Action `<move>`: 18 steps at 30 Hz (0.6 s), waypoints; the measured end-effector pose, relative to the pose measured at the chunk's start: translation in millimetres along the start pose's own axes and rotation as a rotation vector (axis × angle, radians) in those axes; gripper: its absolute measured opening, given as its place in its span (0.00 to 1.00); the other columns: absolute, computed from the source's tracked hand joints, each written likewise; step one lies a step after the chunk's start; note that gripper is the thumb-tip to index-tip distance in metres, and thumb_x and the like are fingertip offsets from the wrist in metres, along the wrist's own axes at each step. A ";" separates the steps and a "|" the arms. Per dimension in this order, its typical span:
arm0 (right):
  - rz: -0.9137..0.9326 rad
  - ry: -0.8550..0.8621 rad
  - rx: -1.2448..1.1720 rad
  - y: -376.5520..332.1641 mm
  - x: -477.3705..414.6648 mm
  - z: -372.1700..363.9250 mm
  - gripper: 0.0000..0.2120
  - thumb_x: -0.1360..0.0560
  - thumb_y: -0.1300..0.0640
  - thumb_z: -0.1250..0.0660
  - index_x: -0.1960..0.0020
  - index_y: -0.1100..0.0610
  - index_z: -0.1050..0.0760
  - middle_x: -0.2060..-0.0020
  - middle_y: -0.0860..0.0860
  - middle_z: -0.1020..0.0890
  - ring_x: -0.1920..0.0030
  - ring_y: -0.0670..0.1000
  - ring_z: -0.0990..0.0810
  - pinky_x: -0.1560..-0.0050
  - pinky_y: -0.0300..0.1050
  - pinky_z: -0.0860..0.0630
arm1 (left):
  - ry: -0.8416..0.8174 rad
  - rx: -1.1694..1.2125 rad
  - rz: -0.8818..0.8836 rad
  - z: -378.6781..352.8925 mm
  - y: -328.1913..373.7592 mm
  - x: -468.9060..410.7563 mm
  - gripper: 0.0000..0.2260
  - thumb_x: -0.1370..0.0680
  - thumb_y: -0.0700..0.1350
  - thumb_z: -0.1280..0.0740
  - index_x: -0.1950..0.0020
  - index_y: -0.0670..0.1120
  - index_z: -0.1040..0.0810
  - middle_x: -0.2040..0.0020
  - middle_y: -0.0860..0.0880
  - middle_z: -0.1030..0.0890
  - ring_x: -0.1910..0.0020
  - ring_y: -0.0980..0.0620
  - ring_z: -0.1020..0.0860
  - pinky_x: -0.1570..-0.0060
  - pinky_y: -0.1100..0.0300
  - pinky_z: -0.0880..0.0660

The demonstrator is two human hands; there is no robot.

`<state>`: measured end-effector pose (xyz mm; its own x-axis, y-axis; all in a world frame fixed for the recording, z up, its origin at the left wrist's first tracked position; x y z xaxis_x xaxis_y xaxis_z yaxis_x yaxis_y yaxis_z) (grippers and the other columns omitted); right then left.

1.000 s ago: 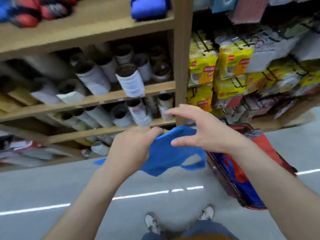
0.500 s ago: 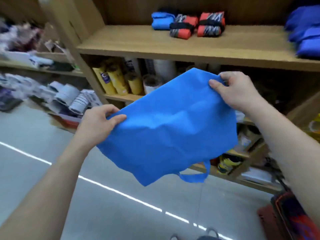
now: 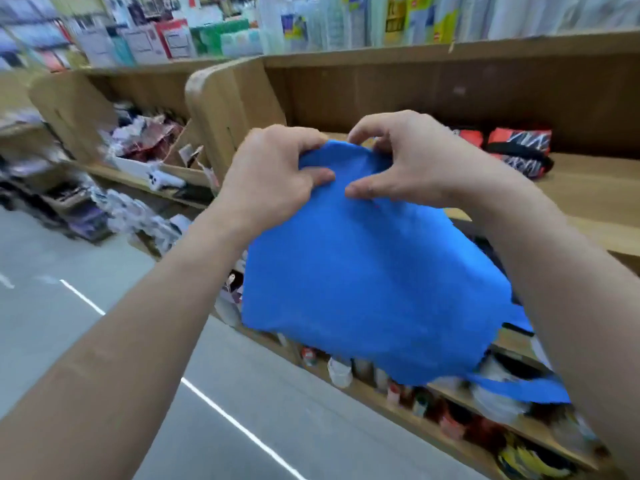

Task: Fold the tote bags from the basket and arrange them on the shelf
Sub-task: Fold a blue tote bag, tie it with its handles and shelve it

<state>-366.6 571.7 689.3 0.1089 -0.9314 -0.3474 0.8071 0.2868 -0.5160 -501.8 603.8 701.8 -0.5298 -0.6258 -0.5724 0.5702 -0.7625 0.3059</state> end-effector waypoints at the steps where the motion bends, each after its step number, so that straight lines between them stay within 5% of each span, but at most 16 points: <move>1: -0.032 -0.074 0.074 16.7 -3.5 -1.5 0.19 0.33 0.49 0.22 0.45 0.47 0.23 0.59 0.41 0.23 0.60 0.46 0.24 0.58 0.42 0.27 | 0.062 -0.046 0.009 4.8 -10.8 -8.6 0.08 0.29 0.47 0.30 0.54 0.45 0.18 0.63 0.49 0.20 0.60 0.47 0.23 0.59 0.53 0.26; 5: -0.221 -0.230 0.333 88.7 -9.0 5.0 0.08 0.32 0.51 0.23 0.56 0.46 0.21 0.60 0.44 0.19 0.59 0.48 0.22 0.59 0.45 0.27 | 0.268 -0.069 0.236 30.2 -76.4 -25.7 0.04 0.28 0.44 0.30 0.56 0.45 0.21 0.64 0.45 0.23 0.62 0.46 0.27 0.64 0.54 0.33; 9: -0.232 0.092 0.525 93.9 -38.9 41.1 0.07 0.26 0.50 0.28 0.48 0.47 0.19 0.51 0.52 0.19 0.45 0.59 0.24 0.52 0.48 0.28 | -0.159 -0.288 0.385 -8.3 -123.7 -37.2 0.09 0.27 0.43 0.28 0.48 0.50 0.21 0.60 0.50 0.21 0.56 0.45 0.20 0.57 0.53 0.22; 13: 0.039 0.214 0.717 52.5 -87.0 43.3 0.05 0.23 0.52 0.32 0.49 0.47 0.19 0.50 0.52 0.18 0.42 0.59 0.25 0.48 0.53 0.34 | -0.248 0.040 0.135 -50.3 -91.1 -56.3 0.30 0.27 0.46 0.25 0.30 0.57 0.36 0.41 0.53 0.23 0.48 0.53 0.21 0.44 0.58 0.27; 15: 0.131 0.251 0.781 39.5 -108.8 33.6 0.04 0.23 0.52 0.31 0.50 0.47 0.19 0.52 0.50 0.17 0.43 0.57 0.25 0.46 0.54 0.36 | -0.270 0.005 -0.028 -71.0 -79.9 -65.3 0.31 0.26 0.45 0.26 0.31 0.59 0.39 0.38 0.52 0.23 0.46 0.51 0.22 0.45 0.55 0.27; 18: 0.223 0.396 0.826 32.8 -130.6 20.5 0.06 0.26 0.58 0.29 0.51 0.48 0.19 0.50 0.49 0.18 0.40 0.56 0.29 0.43 0.57 0.40 | -0.155 -0.034 -0.147 -77.3 -101.6 -80.0 0.22 0.25 0.37 0.34 0.33 0.55 0.28 0.39 0.53 0.20 0.47 0.49 0.22 0.46 0.53 0.25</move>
<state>-342.4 698.1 733.8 0.2277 -0.6868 -0.6903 0.9638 0.0582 0.2600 -468.8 744.0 657.7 -0.6977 -0.5282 -0.4840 0.4994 -0.8430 0.2001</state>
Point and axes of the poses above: each hand's wrist, its own x-axis away from the middle knuckle, its own z-axis out of the back of the hand, y = z × x, the point moved 8 cm from there along -x, towards the middle knuckle
